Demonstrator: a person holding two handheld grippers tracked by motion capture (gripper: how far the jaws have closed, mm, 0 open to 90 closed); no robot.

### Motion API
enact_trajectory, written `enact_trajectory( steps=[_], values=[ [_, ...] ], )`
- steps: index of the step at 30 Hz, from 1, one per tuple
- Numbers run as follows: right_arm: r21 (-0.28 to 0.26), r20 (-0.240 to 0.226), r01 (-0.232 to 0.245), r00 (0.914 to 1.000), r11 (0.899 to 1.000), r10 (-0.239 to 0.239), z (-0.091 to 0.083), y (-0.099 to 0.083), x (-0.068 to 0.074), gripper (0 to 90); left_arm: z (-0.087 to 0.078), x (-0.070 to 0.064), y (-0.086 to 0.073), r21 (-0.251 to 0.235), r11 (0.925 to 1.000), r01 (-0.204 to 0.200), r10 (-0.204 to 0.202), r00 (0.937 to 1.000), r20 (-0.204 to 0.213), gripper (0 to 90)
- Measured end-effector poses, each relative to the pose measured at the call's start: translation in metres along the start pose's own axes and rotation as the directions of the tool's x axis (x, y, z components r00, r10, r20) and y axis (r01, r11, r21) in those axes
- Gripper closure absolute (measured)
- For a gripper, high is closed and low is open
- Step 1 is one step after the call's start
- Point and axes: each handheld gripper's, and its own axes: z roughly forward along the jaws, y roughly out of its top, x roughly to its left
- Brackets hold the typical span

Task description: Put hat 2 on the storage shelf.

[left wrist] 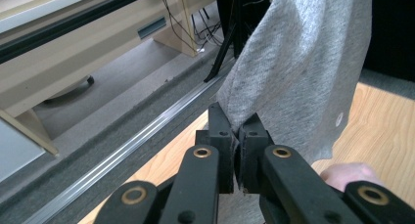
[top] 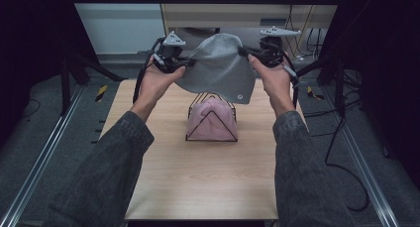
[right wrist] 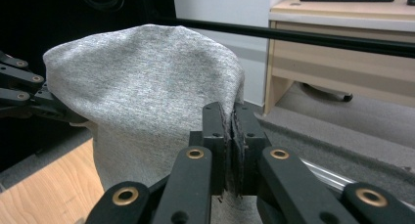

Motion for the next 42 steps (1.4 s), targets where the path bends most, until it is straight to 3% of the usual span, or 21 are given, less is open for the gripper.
enact_trajectory(
  steps=[8, 32, 42],
  values=[
    [0.024, 0.001, 0.007, 1.0, 1.0, -0.007, 0.008, -0.012, 0.002, 86.3, 0.009, 0.0, -0.017, 0.018, 0.9994, 0.029, -0.029, 0.9995, 0.013, 87.2],
    [0.08, -0.012, 0.026, 0.9996, 0.996, -0.026, 0.003, -0.036, 0.011, 86.3, 0.018, -0.012, -0.049, 0.036, 0.997, 0.068, -0.071, 0.9955, 0.063, 87.2],
    [0.119, -0.014, 0.044, 0.999, 0.992, -0.043, 0.005, -0.053, 0.018, 86.3, 0.02, -0.014, -0.064, 0.05, 0.9954, 0.081, -0.084, 0.9946, 0.06, 87.2]
  ],
)
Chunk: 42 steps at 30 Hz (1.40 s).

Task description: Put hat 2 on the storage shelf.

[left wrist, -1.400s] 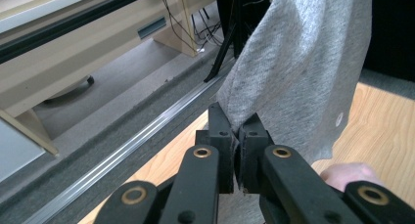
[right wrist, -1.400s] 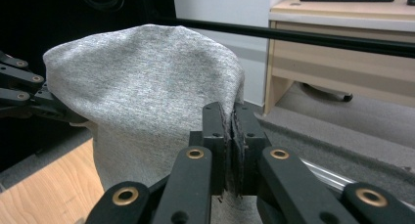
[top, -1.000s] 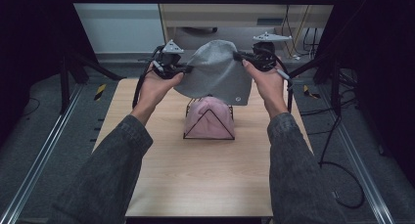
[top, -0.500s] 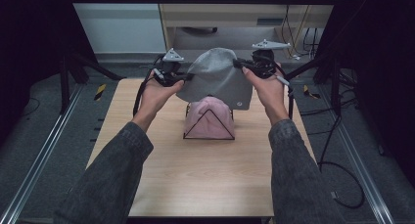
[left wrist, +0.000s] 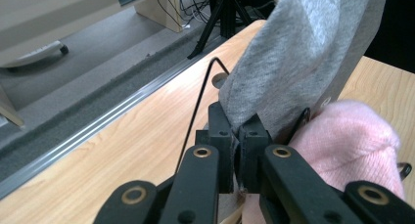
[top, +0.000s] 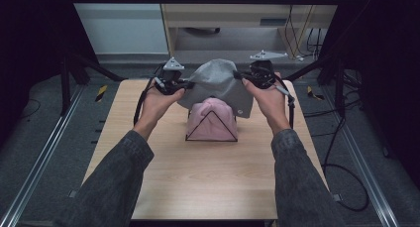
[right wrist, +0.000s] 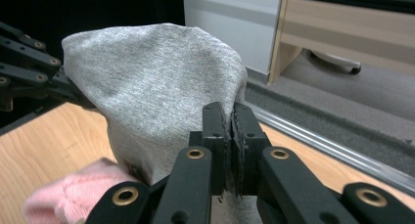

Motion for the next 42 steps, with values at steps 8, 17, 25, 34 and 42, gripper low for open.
enact_trajectory(
  steps=[8, 17, 25, 34, 42],
  values=[
    [0.062, -0.003, 0.01, 0.9999, 0.998, -0.01, 0.009, -0.021, 0.003, 86.3, 0.01, -0.004, -0.021, 0.032, 0.9994, 0.011, -0.011, 0.9999, 0.011, 87.2],
    [0.097, -0.01, 0.005, 0.9999, 0.995, -0.004, 0.015, -0.038, 0.007, 86.3, 0.017, -0.005, -0.047, 0.069, 0.9971, 0.033, -0.034, 0.9993, 0.015, 87.2],
    [0.137, -0.011, -0.006, 0.9999, 0.991, 0.007, 0.02, -0.052, 0.01, 86.2, 0.023, -0.008, -0.061, 0.099, 0.9941, 0.045, -0.047, 0.9987, 0.02, 87.3],
    [0.16, -0.011, -0.007, 0.9999, 0.987, 0.009, 0.025, -0.061, 0.012, 85.8, 0.026, -0.01, -0.071, 0.127, 0.9903, 0.057, -0.06, 0.9981, 0.016, 87.2],
    [0.167, 0.002, 0.0, 1.0, 0.986, 0.0, 0.026, -0.063, 0.014, 81.1, 0.027, -0.012, -0.076, 0.122, 0.9899, 0.072, -0.073, 0.9973, 0.006, 81.2]
  ],
)
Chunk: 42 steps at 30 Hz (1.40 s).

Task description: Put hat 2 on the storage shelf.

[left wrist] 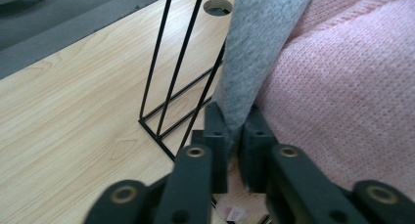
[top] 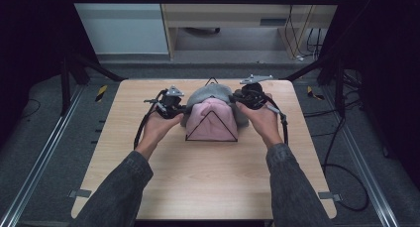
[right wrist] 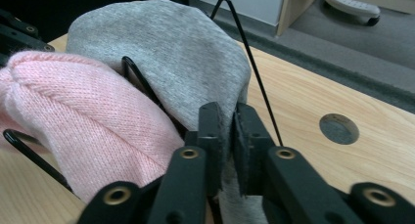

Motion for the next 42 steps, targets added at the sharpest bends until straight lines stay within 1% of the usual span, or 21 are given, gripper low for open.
enact_trajectory(
  steps=[2, 3, 7, 10, 13, 16, 17, 19, 20, 21, 24, 25, 26, 30, 31, 32, 35, 36, 38, 40, 42],
  values=[
    [-0.007, 0.01, -0.009, 0.9999, 1.0, 0.009, -0.003, -0.002, -0.001, 74.3, -0.002, 0.0, 0.0, -0.013, 0.9999, 0.011, -0.012, 0.9999, -0.01, 74.7],
    [-0.017, 0.026, -0.02, 0.9995, 1.0, 0.02, -0.008, -0.004, -0.003, 65.5, -0.004, 0.0, 0.0, -0.019, 0.9998, 0.011, -0.012, 0.9998, -0.017, 69.5],
    [-0.036, 0.043, -0.029, 0.9986, 0.999, 0.031, -0.019, -0.006, -0.006, 57.9, -0.014, -0.001, 0.001, -0.033, 0.9995, 0.003, -0.005, 0.9987, -0.051, 60.3],
    [-0.044, 0.065, -0.032, 0.9973, 0.999, 0.035, -0.04, -0.008, -0.008, 46.7, -0.026, -0.003, 0.001, -0.044, 0.999, 0.003, -0.006, 0.9979, -0.065, 50.4],
    [-0.062, 0.083, -0.033, 0.9958, 0.998, 0.038, -0.057, -0.013, -0.008, 40.5, -0.038, -0.007, -0.003, -0.047, 0.9988, -0.01, 0.006, 0.9966, -0.082, 40.8],
    [-0.067, 0.085, -0.04, 0.9954, 0.997, 0.046, -0.066, -0.02, -0.007, 36.4, -0.046, -0.011, -0.011, -0.03, 0.9994, -0.013, 0.011, 0.9975, -0.069, 33.6],
    [-0.059, 0.087, -0.042, 0.9951, 0.997, 0.047, -0.074, -0.03, -0.003, 32.6, -0.049, -0.014, -0.017, -0.022, 0.9996, -0.016, 0.015, 0.9981, -0.06, 27.0],
    [-0.058, 0.089, -0.035, 0.9952, 0.998, 0.04, -0.075, -0.034, -0.003, 31.1, -0.052, -0.017, -0.026, -0.002, 0.9998, -0.022, 0.022, 0.9984, -0.051, 24.9],
    [-0.043, 0.089, -0.039, 0.9951, 0.998, 0.043, -0.078, -0.046, 0.001, 27.7, -0.053, -0.019, -0.032, 0.005, 0.9997, -0.022, 0.023, 0.9988, -0.043, 19.8],
    [-0.043, 0.089, -0.039, 0.9951, 0.998, 0.043, -0.078, -0.046, 0.001, 27.7, -0.054, -0.021, -0.037, 0.014, 0.9997, -0.019, 0.02, 0.9992, -0.033, 19.8],
    [-0.009, 0.106, -0.034, 0.9938, 0.999, 0.034, -0.079, -0.071, 0.007, 22.3, -0.056, -0.025, -0.052, 0.046, 0.9989, -0.013, 0.014, 0.9997, -0.023, 14.5],
    [-0.009, 0.106, -0.034, 0.9938, 0.999, 0.034, -0.079, -0.071, 0.007, 22.3, -0.056, -0.026, -0.058, 0.056, 0.9983, -0.013, 0.014, 0.9998, -0.016, 14.5],
    [0.01, 0.109, -0.043, 0.9932, 0.999, 0.041, -0.079, -0.084, 0.011, 19.4, -0.056, -0.028, -0.065, 0.075, 0.9971, -0.013, 0.014, 0.9999, -0.006, 12.8],
    [0.034, 0.106, -0.061, 0.9927, 0.998, 0.057, -0.077, -0.101, 0.013, 16.4, -0.054, -0.032, -0.089, 0.157, 0.9873, -0.025, 0.025, 0.9997, 0.004, 10.5],
    [0.069, 0.104, -0.086, 0.9915, 0.994, 0.078, -0.072, -0.114, 0.014, 14.0, -0.054, -0.032, -0.094, 0.163, 0.9864, -0.02, 0.019, 0.9998, 0.01, 10.3],
    [0.069, 0.104, -0.086, 0.9915, 0.994, 0.078, -0.072, -0.114, 0.014, 14.0, -0.053, -0.032, -0.1, 0.174, 0.9847, -0.008, 0.006, 0.9999, 0.015, 10.3],
    [0.13, 0.099, -0.125, 0.9886, 0.984, 0.113, -0.063, -0.135, 0.014, 11.0, -0.05, -0.032, -0.121, 0.21, 0.9775, 0.019, -0.026, 0.9991, 0.032, 9.5],
    [0.184, 0.116, -0.135, 0.9866, 0.974, 0.115, -0.055, -0.151, 0.014, 10.6, -0.048, -0.032, -0.127, 0.228, 0.9735, 0.018, -0.026, 0.999, 0.036, 9.3],
    [0.233, 0.128, -0.138, 0.9856, 0.963, 0.11, -0.05, -0.16, 0.015, 10.0, -0.046, -0.032, -0.134, 0.262, 0.965, 0.017, -0.029, 0.9987, 0.042, 8.6],
    [0.248, 0.129, -0.138, 0.9857, 0.959, 0.109, -0.048, -0.164, 0.015, 9.8, -0.045, -0.031, -0.14, 0.293, 0.9559, 0.023, -0.037, 0.9985, 0.04, 8.1],
    [0.29, 0.13, -0.134, 0.9864, 0.947, 0.1, -0.045, -0.173, 0.017, 9.6, -0.043, -0.031, -0.145, 0.315, 0.949, 0.019, -0.031, 0.999, 0.031, 7.8]
  ],
)
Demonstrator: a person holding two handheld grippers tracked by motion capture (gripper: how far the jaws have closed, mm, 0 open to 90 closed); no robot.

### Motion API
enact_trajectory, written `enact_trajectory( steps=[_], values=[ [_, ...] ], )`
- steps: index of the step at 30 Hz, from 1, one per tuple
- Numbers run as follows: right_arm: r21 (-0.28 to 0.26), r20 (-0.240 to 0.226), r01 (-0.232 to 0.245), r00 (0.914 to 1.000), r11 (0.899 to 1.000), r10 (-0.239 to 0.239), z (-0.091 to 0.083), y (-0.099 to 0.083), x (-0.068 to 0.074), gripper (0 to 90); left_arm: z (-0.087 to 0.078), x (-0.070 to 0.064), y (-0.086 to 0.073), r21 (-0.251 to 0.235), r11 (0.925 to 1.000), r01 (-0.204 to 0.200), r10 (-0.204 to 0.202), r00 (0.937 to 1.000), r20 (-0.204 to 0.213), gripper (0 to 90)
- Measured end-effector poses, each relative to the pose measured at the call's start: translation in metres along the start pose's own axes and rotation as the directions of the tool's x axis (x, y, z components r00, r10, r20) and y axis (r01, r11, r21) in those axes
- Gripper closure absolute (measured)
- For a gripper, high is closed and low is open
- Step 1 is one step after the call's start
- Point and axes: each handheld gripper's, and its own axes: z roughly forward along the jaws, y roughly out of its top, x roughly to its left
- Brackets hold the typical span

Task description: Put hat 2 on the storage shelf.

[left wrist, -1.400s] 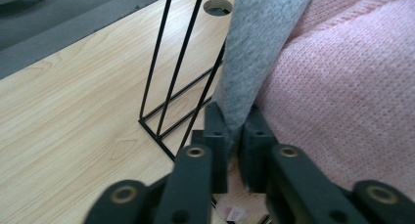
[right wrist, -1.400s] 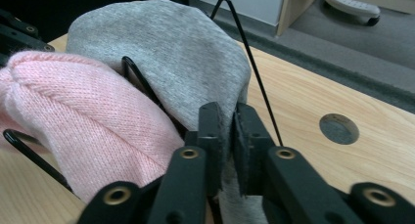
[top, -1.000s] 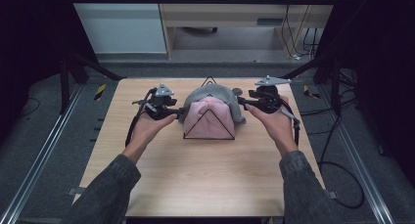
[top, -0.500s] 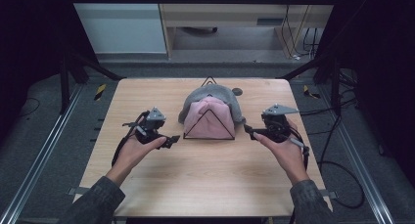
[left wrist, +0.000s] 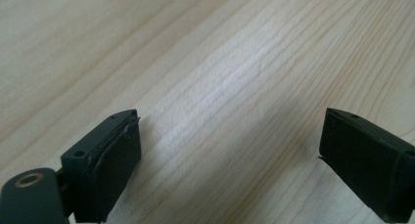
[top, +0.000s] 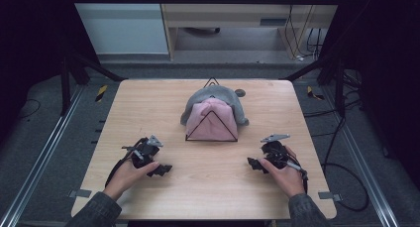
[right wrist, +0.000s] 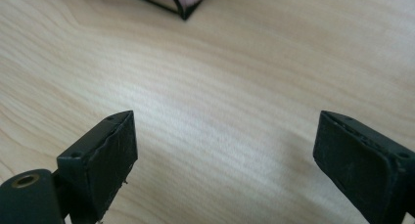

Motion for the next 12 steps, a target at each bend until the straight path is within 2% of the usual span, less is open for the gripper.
enact_trajectory(
  steps=[2, 5, 6, 8, 9, 12],
  values=[
    [0.008, 0.001, -0.001, 1.0, 1.0, 0.001, 0.001, -0.002, 0.0, 9.6, 0.002, -0.001, -0.002, 0.004, 0.9999, -0.009, 0.01, 0.9999, -0.012, 6.2],
    [0.038, 0.023, 0.025, 0.9994, 0.999, -0.026, 0.006, -0.008, 0.004, 7.2, 0.003, 0.0, -0.004, -0.002, 0.9996, -0.028, 0.028, 0.999, -0.034, 5.5],
    [0.035, 0.037, 0.048, 0.9981, 0.998, -0.05, 0.007, -0.009, 0.005, 5.7, 0.004, 0.0, -0.005, -0.009, 0.9993, -0.037, 0.036, 0.9987, -0.034, 4.4],
    [0.028, 0.039, 0.047, 0.9981, 0.999, -0.048, 0.007, -0.01, 0.007, 5.0, 0.005, 0.0, -0.008, -0.026, 0.9987, -0.043, 0.043, 0.9986, -0.031, 1.1],
    [0.005, 0.039, 0.042, 0.9983, 0.999, -0.042, 0.008, -0.013, 0.008, 2.9, 0.005, -0.001, -0.009, -0.034, 0.9985, -0.043, 0.042, 0.9986, -0.034, 0.7],
    [-0.022, 0.039, 0.04, 0.9984, 0.999, -0.04, 0.009, -0.016, 0.009, 2.1, 0.005, -0.001, -0.01, -0.038, 0.9981, -0.048, 0.047, 0.9982, -0.037, 0.0]
  ],
)
